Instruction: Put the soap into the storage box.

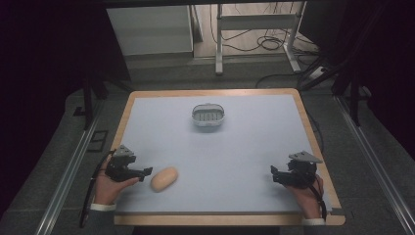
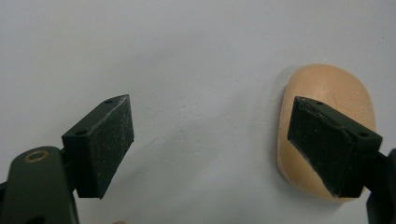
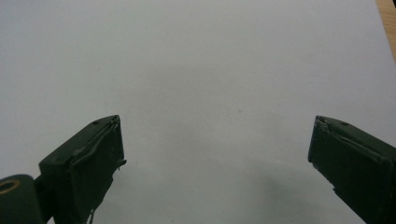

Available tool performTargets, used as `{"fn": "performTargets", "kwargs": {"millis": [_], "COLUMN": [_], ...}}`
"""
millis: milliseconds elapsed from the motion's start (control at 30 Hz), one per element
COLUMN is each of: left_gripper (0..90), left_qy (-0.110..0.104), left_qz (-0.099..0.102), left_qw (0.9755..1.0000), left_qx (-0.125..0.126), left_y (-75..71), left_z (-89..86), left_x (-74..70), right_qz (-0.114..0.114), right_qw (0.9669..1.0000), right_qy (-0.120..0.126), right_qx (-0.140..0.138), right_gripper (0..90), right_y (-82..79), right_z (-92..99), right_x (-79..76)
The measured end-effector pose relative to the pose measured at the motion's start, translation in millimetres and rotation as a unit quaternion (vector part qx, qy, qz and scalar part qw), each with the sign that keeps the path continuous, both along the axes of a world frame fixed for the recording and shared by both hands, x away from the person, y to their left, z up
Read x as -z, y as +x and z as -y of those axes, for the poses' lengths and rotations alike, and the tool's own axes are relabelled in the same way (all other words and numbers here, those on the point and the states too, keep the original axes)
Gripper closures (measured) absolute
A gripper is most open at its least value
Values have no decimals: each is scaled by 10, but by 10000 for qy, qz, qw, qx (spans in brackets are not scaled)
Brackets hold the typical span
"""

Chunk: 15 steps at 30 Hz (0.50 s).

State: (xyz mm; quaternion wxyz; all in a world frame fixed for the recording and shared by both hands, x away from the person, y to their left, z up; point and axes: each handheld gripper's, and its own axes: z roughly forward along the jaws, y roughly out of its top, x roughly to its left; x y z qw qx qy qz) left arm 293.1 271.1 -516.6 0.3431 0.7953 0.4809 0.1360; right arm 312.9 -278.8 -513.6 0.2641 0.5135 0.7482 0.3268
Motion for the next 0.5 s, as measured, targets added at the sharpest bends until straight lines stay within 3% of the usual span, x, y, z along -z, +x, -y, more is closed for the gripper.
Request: {"fn": "performTargets", "kwargs": {"millis": [400,500], "left_gripper": [147,148], "left_qy": [26,49], "left_qz": [52,49], "left_qw": [10000,9999], "left_qx": [-74,-74], "left_y": [-32,-32], "left_z": [-12,-16], "left_x": [-12,-5], "right_qz": [28,37], "right_qw": [9998,9999], "right_qy": [204,107], "right_qx": [2,67], "right_gripper": [47,48], "right_y": [-39,-35], "right_z": [89,87], "right_x": [-67,-65]}}
